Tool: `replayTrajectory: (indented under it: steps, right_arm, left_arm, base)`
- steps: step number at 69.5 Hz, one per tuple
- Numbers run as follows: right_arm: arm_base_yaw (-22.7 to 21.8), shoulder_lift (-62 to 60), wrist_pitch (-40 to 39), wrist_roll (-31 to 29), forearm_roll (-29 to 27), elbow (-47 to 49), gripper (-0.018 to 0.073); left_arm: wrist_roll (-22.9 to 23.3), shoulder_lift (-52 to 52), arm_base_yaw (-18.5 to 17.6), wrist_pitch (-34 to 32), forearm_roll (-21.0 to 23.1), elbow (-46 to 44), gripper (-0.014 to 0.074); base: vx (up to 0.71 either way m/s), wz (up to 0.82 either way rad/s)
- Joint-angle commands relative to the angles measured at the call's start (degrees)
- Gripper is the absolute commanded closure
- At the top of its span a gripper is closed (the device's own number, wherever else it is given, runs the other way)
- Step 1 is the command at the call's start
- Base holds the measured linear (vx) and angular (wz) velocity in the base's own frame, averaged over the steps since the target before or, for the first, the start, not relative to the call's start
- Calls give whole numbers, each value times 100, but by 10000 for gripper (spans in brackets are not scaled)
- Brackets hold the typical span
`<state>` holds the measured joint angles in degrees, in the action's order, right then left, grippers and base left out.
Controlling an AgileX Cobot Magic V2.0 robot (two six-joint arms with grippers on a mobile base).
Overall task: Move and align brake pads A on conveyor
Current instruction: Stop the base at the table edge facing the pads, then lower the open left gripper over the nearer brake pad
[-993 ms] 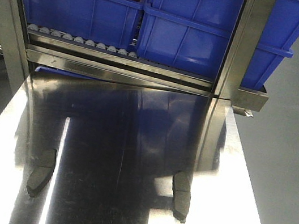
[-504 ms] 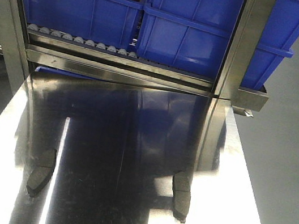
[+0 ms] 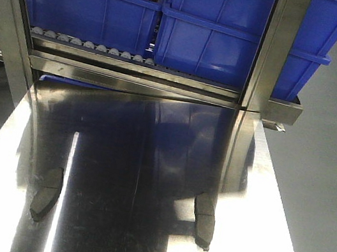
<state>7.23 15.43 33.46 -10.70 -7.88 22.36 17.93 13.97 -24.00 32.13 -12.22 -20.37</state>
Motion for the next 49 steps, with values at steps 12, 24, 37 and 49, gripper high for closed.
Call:
replayTrajectory:
  steps: [12,24,37,49]
  right_arm:
    - [-1,50,-401,-34,-11,146,566]
    - [-1,50,-401,-34,-11,146,566]
    - [-1,50,-401,-34,-11,146,566]
    - [-1,50,-401,-34,-11,146,566]
  left_arm:
    - [72,125,-17,-698,74,-156,-24]
    - [30,893,-17,-744,62,-499,-11]
    - [-7,2408,-17,-707,-6,-1227,-11]
    - [421,3927,-15,-388,-145,-2086,-11]
  base:
    - [0,0]
    - [0,0]
    - [0,0]
    - [0,0]
